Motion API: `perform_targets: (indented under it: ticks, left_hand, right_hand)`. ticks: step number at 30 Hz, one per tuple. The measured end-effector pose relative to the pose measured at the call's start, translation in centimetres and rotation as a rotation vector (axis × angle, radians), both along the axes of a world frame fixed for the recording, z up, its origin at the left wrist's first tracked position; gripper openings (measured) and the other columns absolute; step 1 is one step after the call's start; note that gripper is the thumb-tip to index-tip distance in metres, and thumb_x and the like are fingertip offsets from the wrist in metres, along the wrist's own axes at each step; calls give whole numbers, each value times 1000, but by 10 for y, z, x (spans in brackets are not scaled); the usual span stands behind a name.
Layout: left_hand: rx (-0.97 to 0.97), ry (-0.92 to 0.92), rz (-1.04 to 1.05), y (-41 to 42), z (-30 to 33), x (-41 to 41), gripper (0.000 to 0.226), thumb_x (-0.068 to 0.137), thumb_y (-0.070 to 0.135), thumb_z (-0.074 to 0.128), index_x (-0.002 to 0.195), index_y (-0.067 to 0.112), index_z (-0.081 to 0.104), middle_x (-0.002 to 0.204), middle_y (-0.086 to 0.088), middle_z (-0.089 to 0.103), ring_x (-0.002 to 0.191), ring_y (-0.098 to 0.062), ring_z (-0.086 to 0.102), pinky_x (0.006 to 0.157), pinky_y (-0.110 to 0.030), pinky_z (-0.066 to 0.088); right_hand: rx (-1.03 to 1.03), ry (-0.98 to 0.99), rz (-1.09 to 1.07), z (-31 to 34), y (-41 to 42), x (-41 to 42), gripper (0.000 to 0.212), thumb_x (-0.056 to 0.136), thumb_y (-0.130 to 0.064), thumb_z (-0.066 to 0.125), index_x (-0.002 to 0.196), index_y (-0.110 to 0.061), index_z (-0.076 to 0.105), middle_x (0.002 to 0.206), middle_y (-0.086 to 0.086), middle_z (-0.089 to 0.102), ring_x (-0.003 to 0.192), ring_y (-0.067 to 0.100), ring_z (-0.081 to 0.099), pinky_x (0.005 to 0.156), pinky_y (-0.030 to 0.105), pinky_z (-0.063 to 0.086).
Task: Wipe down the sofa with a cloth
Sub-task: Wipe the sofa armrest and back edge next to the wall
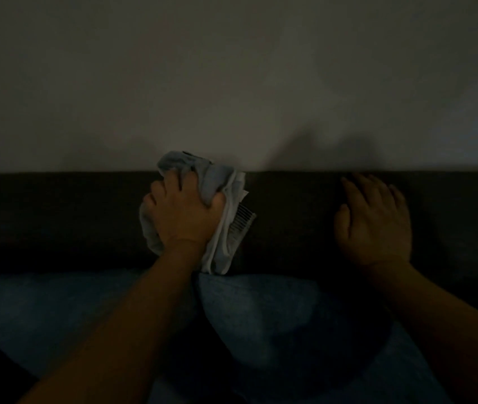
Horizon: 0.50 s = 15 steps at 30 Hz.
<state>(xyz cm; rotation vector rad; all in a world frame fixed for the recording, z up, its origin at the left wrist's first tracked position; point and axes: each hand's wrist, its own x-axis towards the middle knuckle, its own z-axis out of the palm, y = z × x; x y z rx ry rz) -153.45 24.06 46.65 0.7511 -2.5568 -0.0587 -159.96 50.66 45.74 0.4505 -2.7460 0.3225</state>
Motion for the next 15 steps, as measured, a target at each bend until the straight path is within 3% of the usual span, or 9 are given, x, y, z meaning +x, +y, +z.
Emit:
perform_targets:
  ticks: [5, 10, 12, 15]
  left_hand:
    - [-1, -21, 1, 1, 0, 1, 71, 75, 58, 41, 123, 9, 54, 124, -22, 51, 108, -41, 45, 91, -51, 33]
    - [80, 11, 154, 39, 20, -3, 55, 76, 57, 53, 112, 16, 61, 117, -16, 56, 101, -38, 51, 86, -46, 39]
    - [28, -22, 26, 82, 24, -11, 51, 75, 62, 47, 98, 20, 64, 102, -12, 60, 88, -35, 56, 73, -41, 43]
    - [98, -32, -144, 138, 14, -19, 49, 74, 64, 46, 94, 24, 64, 110, -8, 60, 94, -33, 52, 81, -43, 38]
  right_hand:
    - [1, 16, 0, -6, 6, -1, 59, 85, -34, 30, 130, -7, 56, 138, 15, 51, 129, 33, 45, 111, 47, 28]
    - [-14, 23, 33, -7, 5, -1, 60, 84, -34, 29, 129, -6, 56, 138, 15, 51, 129, 32, 45, 110, 45, 29]
    - [-28, 44, 39, -7, 6, 0, 60, 84, -34, 30, 129, -5, 57, 137, 15, 52, 129, 32, 46, 109, 44, 29]
    - [-64, 62, 49, -10, 7, 0, 58, 85, -31, 30, 126, -3, 59, 134, 17, 55, 126, 34, 49, 108, 43, 30]
